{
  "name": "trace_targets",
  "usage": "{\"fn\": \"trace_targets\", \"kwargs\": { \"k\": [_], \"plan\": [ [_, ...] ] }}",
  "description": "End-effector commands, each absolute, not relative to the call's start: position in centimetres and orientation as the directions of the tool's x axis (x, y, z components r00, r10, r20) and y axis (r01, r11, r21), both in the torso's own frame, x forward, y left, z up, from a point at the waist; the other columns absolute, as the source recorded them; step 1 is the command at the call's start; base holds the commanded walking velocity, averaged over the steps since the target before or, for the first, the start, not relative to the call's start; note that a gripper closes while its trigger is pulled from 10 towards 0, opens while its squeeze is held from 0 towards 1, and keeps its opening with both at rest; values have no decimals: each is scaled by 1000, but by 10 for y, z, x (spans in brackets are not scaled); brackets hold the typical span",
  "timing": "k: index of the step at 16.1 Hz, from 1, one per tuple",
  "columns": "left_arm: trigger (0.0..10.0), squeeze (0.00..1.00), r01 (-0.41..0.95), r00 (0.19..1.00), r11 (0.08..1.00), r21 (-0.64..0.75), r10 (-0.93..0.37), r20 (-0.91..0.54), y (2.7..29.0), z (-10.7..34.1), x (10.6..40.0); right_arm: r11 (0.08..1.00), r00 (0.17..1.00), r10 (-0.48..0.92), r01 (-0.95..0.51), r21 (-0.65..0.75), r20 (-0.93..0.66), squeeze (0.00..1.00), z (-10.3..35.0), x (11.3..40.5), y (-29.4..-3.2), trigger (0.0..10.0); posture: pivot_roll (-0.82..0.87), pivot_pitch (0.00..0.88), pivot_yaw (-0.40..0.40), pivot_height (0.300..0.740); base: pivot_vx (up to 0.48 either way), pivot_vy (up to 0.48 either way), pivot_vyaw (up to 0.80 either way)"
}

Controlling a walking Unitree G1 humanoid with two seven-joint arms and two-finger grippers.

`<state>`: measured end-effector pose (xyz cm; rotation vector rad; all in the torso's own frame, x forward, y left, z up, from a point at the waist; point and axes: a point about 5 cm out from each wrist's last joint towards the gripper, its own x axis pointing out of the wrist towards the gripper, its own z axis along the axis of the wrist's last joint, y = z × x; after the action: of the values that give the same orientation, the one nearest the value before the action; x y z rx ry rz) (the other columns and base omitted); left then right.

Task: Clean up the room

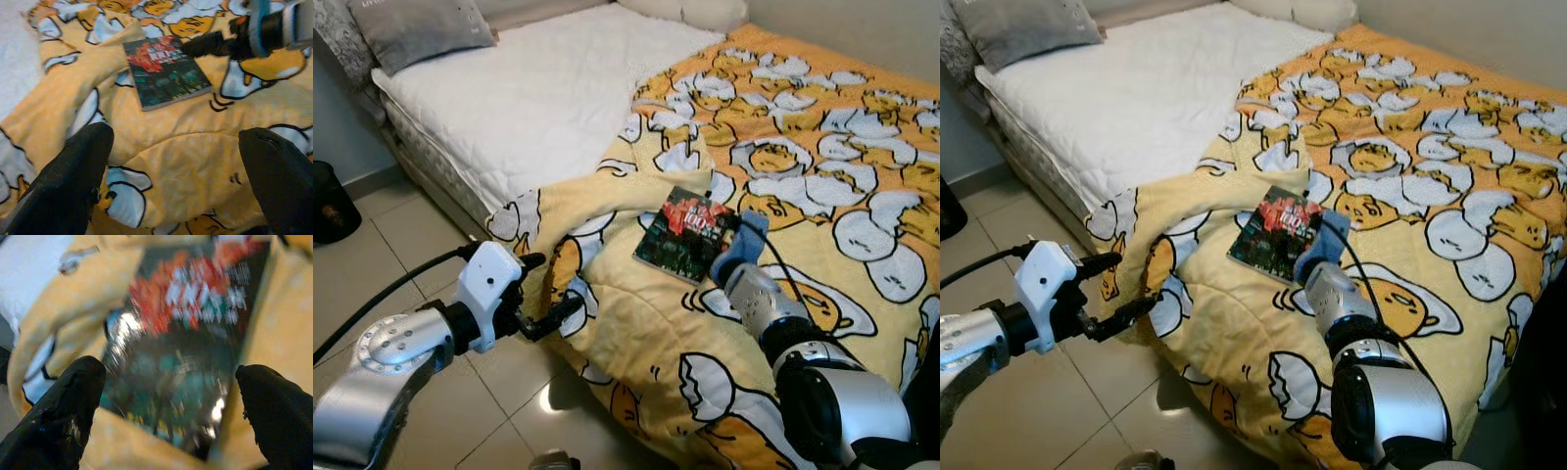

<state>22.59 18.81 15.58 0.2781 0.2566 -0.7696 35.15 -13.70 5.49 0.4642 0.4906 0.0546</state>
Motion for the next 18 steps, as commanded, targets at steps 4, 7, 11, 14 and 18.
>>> {"fn": "trace_targets", "kwargs": {
  "k": [4,7,11,14,18],
  "plan": [
    [10000,996,721,677,679,138,-648,-349,191,161,218,883,864,145,107,458,-482,0,45,345,-137,10000,157,157,24,740,0,0,0],
    [10000,1000,725,665,677,129,-638,-388,194,159,209,834,863,178,122,538,-472,0,43,344,-129,10000,169,187,29,740,0,0,0],
    [10000,1000,719,666,685,117,-631,-399,195,159,202,758,901,203,103,644,-383,0,55,352,-127,10000,175,191,22,740,0,0,0],
    [10000,1000,712,670,693,109,-625,-401,195,159,199,724,898,253,71,686,-361,0,57,352,-119,10000,179,193,15,740,0,0,0],
    [10000,1000,708,671,698,107,-619,-407,196,161,195,684,870,303,86,724,-390,0,48,345,-105,10000,199,202,16,740,0,0,0]
  ]
}}
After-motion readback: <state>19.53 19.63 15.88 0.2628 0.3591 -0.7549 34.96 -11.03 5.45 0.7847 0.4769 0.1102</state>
